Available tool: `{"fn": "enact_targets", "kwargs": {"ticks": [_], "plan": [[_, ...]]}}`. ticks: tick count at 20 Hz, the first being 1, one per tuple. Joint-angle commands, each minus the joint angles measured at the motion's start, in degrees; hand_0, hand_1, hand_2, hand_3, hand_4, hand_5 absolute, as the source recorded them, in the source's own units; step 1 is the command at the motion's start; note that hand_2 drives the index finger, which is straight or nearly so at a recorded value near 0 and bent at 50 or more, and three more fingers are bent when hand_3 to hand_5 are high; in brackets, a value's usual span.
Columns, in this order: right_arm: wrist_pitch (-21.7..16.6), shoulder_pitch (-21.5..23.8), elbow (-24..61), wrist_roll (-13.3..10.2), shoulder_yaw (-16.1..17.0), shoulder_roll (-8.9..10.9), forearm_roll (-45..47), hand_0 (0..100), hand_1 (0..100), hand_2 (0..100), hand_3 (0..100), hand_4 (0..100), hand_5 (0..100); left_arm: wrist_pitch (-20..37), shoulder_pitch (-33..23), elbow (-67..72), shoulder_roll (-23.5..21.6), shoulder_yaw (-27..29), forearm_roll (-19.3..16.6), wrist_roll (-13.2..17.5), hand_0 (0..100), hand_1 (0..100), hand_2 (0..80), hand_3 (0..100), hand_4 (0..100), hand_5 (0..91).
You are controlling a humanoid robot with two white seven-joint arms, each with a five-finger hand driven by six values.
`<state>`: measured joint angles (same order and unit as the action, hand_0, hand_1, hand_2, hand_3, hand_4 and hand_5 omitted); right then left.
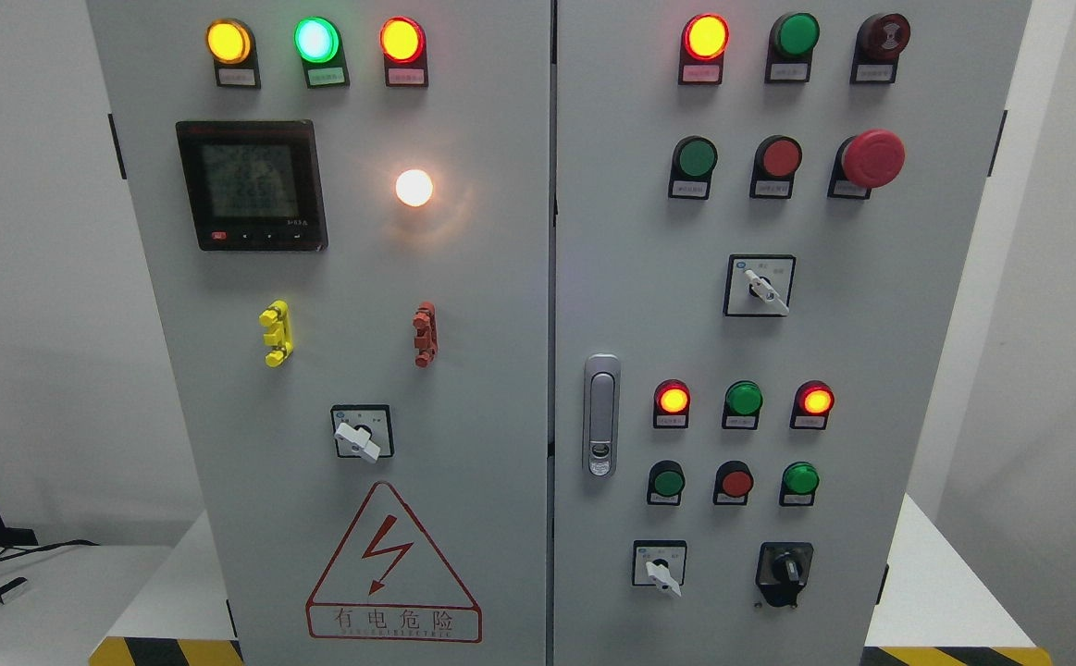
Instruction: Trip black knob to open circuit
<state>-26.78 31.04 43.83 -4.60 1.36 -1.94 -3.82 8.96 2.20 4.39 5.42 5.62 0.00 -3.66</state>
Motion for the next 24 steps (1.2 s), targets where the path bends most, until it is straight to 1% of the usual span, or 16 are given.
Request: {"fn": "enact_targets", "kwargs": {"ticks": [1, 2, 4, 5, 6, 7, 9, 10, 13, 15, 18, 22, 24], "plan": [[-5.19, 7.71, 17.77, -1.11, 0.22, -0.26, -2.15, 45, 37, 13, 42, 39, 45, 0.00, 0.00, 0.00, -0.06, 0.00, 0.27, -0.03, 12, 39, 0.0, 0, 0, 0.0], [-7.12, 7.89, 18.74, -1.55, 0.31, -0.26, -2.15, 45, 38, 16, 46, 42, 48, 0.00, 0.00, 0.00, -0.06, 0.00, 0.27, -0.03, 12, 39, 0.0, 0, 0, 0.0], [-12.30, 8.59, 19.45, -2.51, 0.49, -0.09, -2.15, 44, 40, 21, 56, 50, 54, 0.00, 0.00, 0.00, 0.03, 0.00, 0.27, -0.03, 12, 39, 0.0, 0, 0, 0.0], [-14.94, 8.60, 19.36, -2.52, 0.66, 0.00, -1.63, 43, 41, 23, 59, 56, 59, 0.00, 0.00, 0.00, 0.03, 0.00, 0.27, -0.03, 12, 39, 0.0, 0, 0, 0.0], [-17.49, 8.51, 19.10, -2.43, 0.67, -0.08, -1.37, 42, 43, 24, 66, 68, 69, 0.00, 0.00, 0.00, -0.06, 0.00, 0.27, -0.03, 12, 39, 0.0, 0, 0, 0.0], [-20.30, 8.51, 19.19, -2.52, 0.49, -0.09, -1.45, 42, 43, 26, 72, 77, 77, 0.00, 0.00, 0.00, 0.03, 0.00, 0.27, -0.03, 12, 39, 0.0, 0, 0, 0.0], [-24.26, 8.42, 19.63, -2.43, -0.03, -0.08, -1.54, 40, 45, 27, 77, 85, 86, 0.00, 0.00, 0.00, 0.03, 0.00, 0.27, -0.03, 12, 39, 0.0, 0, 0, 0.0], [-25.32, 8.42, 20.58, -2.43, -0.04, -0.09, -1.63, 39, 45, 28, 77, 86, 86, 0.00, 0.00, 0.00, 0.03, 0.00, 0.27, -0.03, 12, 39, 0.0, 0, 0, 0.0], [-25.60, 8.51, 26.11, -2.17, 0.66, -0.09, -1.80, 37, 46, 28, 77, 87, 88, 0.00, 0.00, 0.00, -0.06, 0.00, 0.27, -0.03, 12, 39, 0.0, 0, 0, 0.0], [-25.60, 8.42, 28.05, -1.90, 0.75, -0.09, -1.89, 36, 47, 27, 78, 87, 88, 0.00, 0.00, 0.00, 0.03, 0.00, 0.27, -0.03, 12, 39, 0.0, 0, 0, 0.0], [-25.51, 8.51, 34.37, -1.99, 0.93, -0.09, -1.98, 36, 47, 26, 78, 87, 88, 0.00, 0.00, 0.00, 0.03, 0.00, 0.27, -0.03, 12, 39, 0.0, 0, 0, 0.0], [-25.34, 8.34, 38.69, -1.99, 2.33, -0.17, -2.07, 35, 47, 25, 77, 86, 87, 0.00, 0.00, 0.00, 0.03, 0.00, 0.27, -0.03, 12, 39, 0.0, 0, 0, 0.0], [-24.99, 8.25, 42.28, -1.99, 3.30, -0.17, -2.15, 35, 48, 25, 77, 86, 87, 0.00, 0.00, 0.00, 0.03, 0.00, 0.27, -0.03, 12, 39, 0.0, 0, 0, 0.0]]}}
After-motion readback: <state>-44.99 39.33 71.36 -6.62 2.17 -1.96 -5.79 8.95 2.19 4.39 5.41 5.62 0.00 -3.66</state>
